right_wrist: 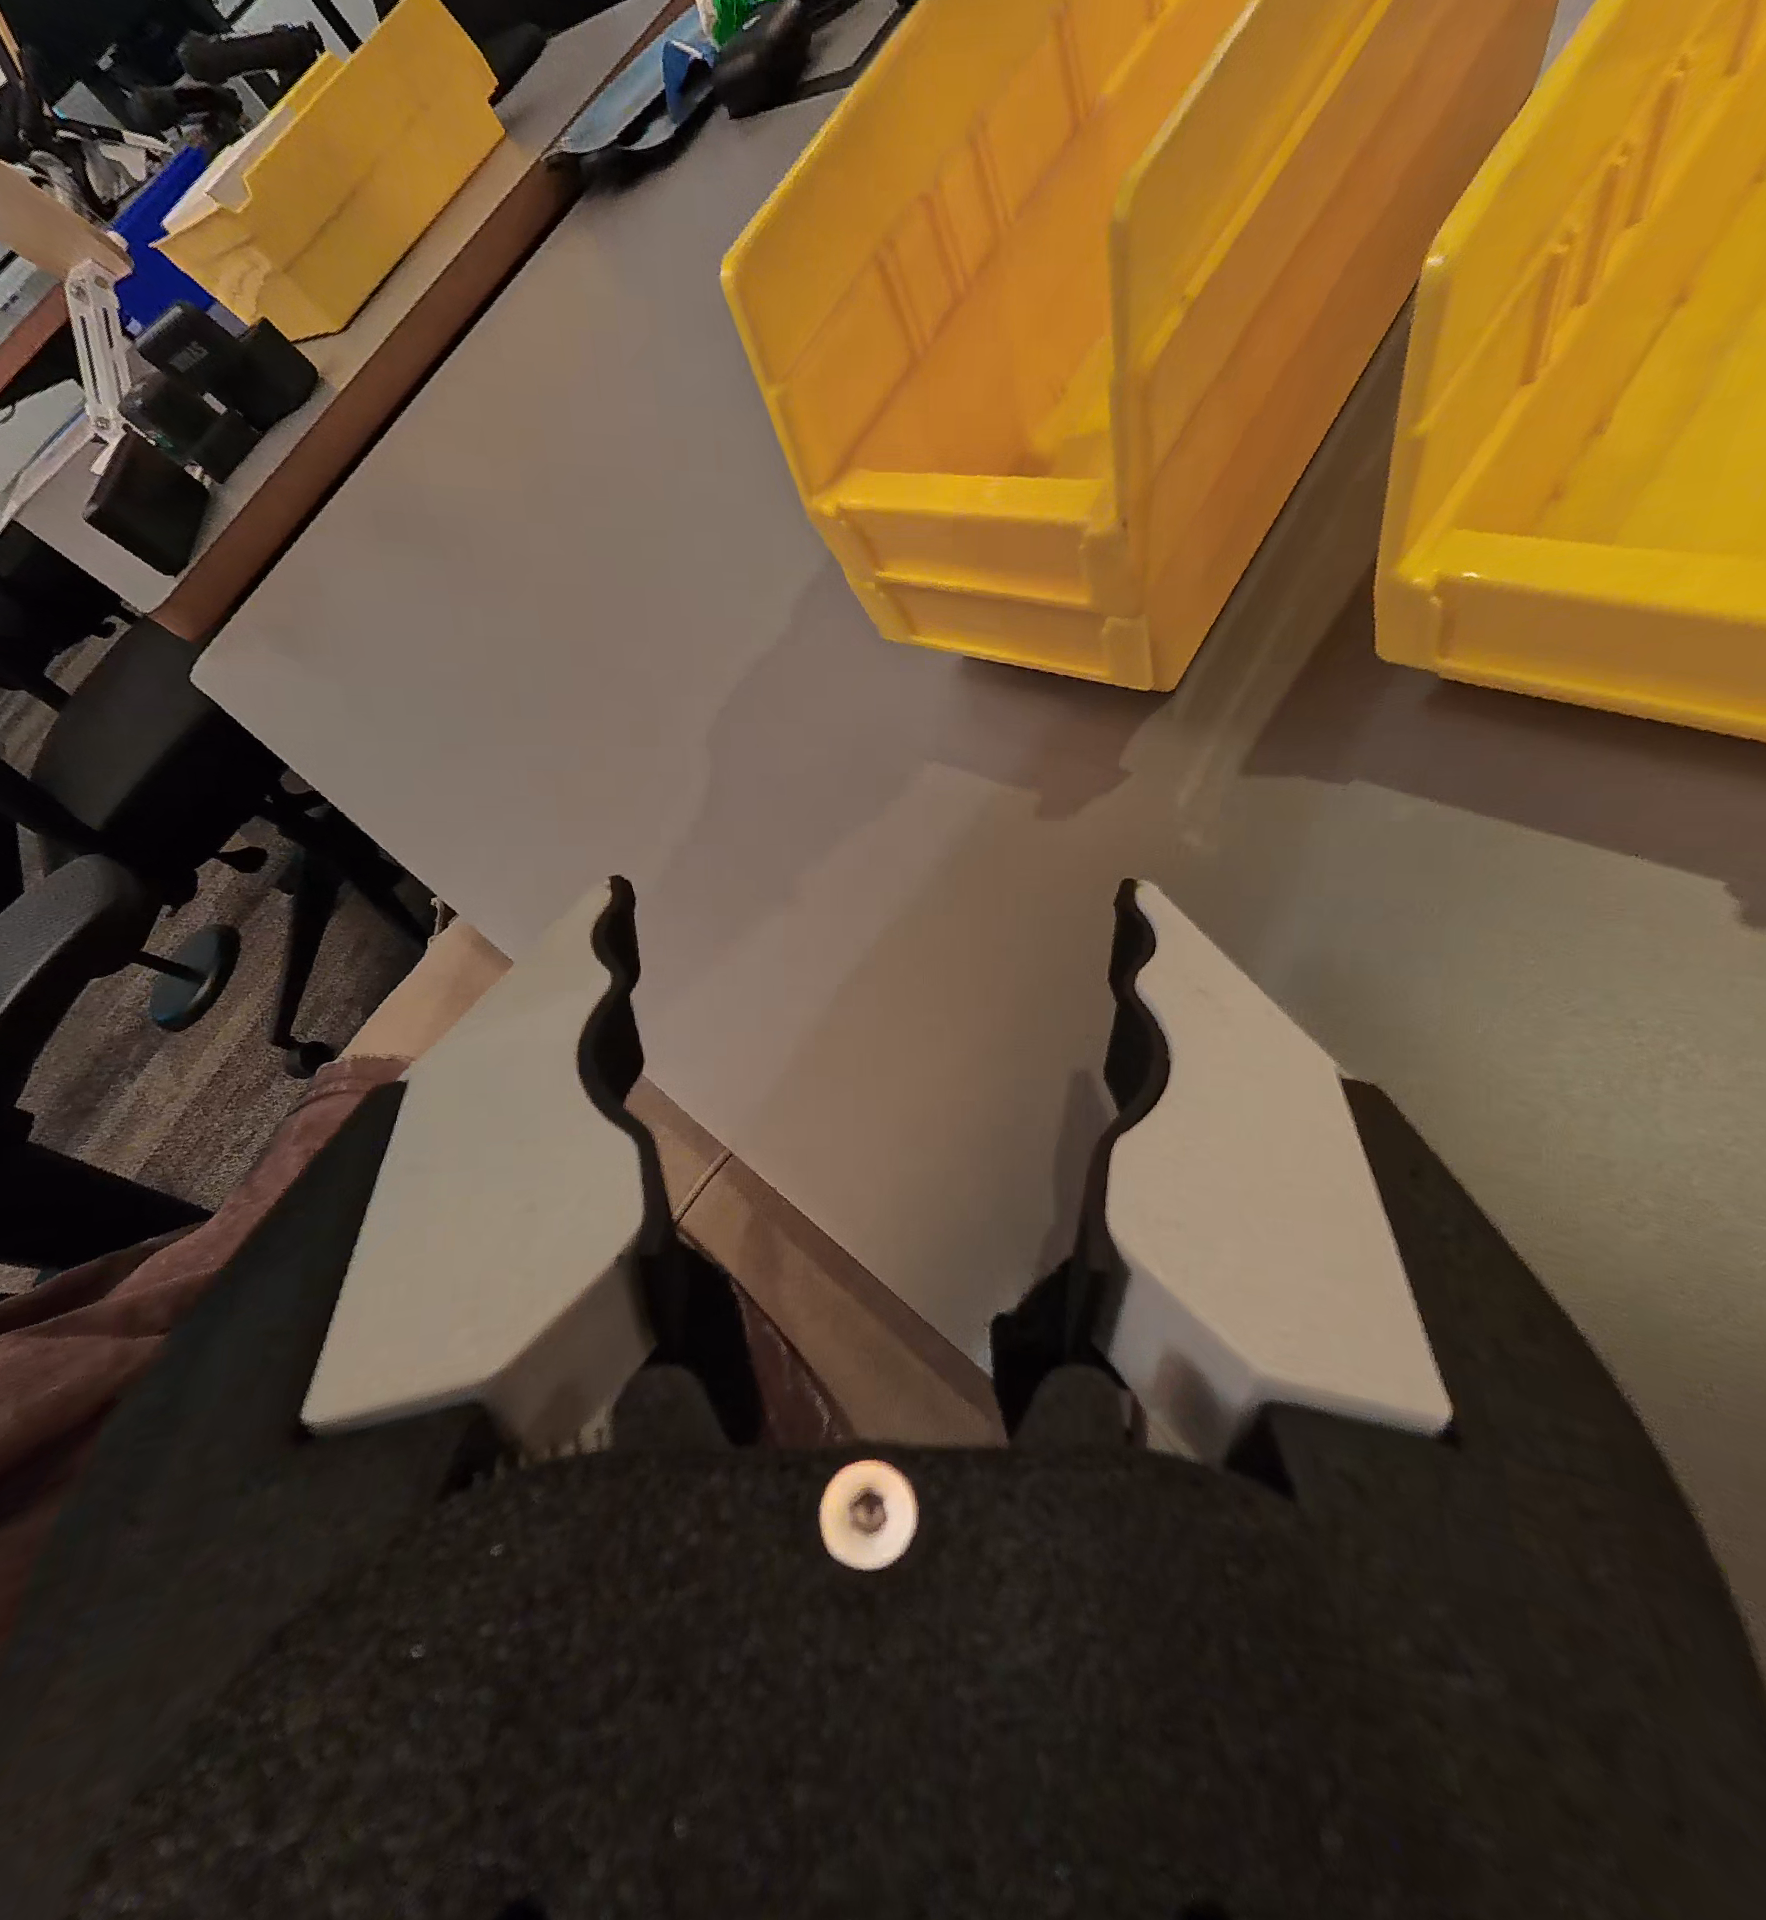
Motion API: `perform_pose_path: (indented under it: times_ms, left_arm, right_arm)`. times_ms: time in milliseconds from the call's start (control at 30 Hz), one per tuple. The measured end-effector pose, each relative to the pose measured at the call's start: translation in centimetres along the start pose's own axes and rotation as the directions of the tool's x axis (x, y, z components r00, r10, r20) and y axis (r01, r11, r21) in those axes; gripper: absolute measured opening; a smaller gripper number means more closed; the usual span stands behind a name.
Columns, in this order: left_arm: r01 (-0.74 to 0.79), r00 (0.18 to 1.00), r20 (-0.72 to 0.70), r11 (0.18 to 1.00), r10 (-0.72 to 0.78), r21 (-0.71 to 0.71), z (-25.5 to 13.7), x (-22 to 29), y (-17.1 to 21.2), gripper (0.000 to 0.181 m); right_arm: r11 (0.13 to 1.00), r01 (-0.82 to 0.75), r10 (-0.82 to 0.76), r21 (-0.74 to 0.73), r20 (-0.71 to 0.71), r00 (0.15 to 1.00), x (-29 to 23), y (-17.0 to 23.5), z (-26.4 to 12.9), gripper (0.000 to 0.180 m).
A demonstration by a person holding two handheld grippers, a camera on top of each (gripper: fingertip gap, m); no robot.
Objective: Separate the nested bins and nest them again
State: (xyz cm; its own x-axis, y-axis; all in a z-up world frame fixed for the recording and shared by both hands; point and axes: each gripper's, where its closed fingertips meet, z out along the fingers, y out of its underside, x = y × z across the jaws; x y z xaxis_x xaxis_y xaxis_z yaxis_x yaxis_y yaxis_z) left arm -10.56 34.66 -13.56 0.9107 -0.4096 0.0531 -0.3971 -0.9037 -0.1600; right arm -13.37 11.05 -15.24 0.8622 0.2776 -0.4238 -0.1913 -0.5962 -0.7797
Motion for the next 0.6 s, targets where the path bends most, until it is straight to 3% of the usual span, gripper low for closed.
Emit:
perform_pose_path:
  times_ms: [233,600]
  left_arm:
    - [-0.024,0.999,0.028,0.999,0.024,0.029,-0.3,0.2,-0.6,0.1]
    - [-0.039,0.999,0.022,0.999,0.038,0.018,-0.9,1.0,0.0,0.085]
  right_arm:
    - [1.0,0.023,-0.023,-0.016,-0.022,0.999,0.1,0.5,-0.2,0.091]
    - [0.999,-0.051,0.051,-0.005,0.003,0.999,0.7,0.4,-0.8,0.089]
